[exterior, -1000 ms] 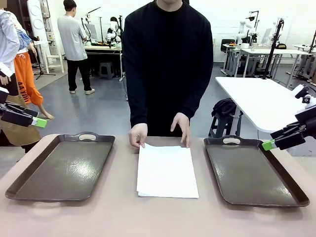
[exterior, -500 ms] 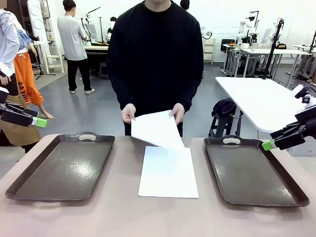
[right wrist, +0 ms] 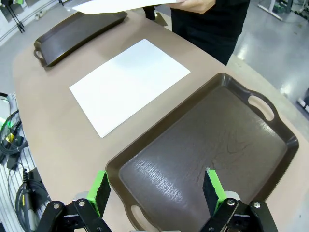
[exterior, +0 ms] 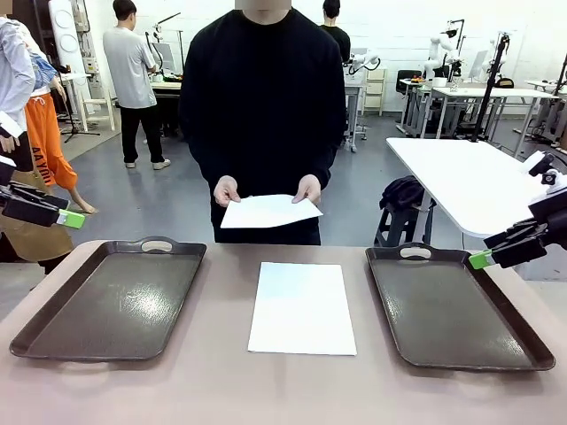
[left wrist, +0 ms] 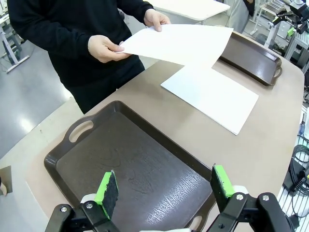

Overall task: Sort the A4 documents.
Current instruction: Receive the A4 Paper.

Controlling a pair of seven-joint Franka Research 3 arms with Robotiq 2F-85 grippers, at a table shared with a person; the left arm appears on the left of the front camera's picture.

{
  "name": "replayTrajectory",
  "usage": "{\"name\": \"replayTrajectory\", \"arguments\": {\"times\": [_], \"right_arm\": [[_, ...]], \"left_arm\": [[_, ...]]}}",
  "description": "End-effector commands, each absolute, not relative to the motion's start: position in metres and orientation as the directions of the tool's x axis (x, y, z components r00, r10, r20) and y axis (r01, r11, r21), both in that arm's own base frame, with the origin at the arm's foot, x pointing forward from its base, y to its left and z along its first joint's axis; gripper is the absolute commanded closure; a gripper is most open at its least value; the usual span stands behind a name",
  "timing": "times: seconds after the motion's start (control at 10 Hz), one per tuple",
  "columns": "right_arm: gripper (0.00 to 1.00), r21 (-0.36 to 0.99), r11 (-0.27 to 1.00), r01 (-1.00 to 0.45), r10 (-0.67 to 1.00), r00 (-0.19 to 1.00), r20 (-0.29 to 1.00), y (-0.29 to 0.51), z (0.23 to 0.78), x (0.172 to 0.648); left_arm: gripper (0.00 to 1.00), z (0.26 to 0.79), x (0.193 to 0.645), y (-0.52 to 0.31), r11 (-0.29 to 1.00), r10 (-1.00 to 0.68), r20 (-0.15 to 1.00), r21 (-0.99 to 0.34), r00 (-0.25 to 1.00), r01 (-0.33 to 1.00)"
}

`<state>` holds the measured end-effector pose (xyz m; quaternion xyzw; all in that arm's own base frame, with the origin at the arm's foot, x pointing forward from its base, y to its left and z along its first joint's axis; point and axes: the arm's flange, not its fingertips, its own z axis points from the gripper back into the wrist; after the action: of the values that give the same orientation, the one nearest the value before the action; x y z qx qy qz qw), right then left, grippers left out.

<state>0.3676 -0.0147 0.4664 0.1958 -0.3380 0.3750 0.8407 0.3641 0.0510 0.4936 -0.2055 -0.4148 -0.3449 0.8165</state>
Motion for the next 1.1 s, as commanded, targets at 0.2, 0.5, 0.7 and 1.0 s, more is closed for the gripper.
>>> {"name": "replayTrajectory", "arguments": {"times": [0.2,0.5,0.7,1.0], "right_arm": [[0.0,0.076,0.627,-0.776,0.501,0.475,0.724,-0.0158,0.4641,0.372],[0.0,0.076,0.627,-0.776,0.501,0.475,0.724,-0.0158,0.4641,0.372],[0.0,0.076,0.627,-0.776,0.501,0.475,0.724,-0.0158,0.4641,0.372],[0.0,0.076,0.627,-0.776,0.501,0.475,0.724,-0.0158,0.4641,0.372]], "left_arm": [[0.0,0.4907,0.3661,0.0539,0.663,-0.403,0.823,-0.039,0.4,0.748],[0.0,0.4907,0.3661,0.0539,0.663,-0.403,0.823,-0.039,0.4,0.748],[0.0,0.4907,0.3661,0.0539,0.663,-0.403,0.823,-0.039,0.4,0.748],[0.0,0.4907,0.3661,0.0539,0.663,-0.403,0.823,-0.039,0.4,0.748]]}}
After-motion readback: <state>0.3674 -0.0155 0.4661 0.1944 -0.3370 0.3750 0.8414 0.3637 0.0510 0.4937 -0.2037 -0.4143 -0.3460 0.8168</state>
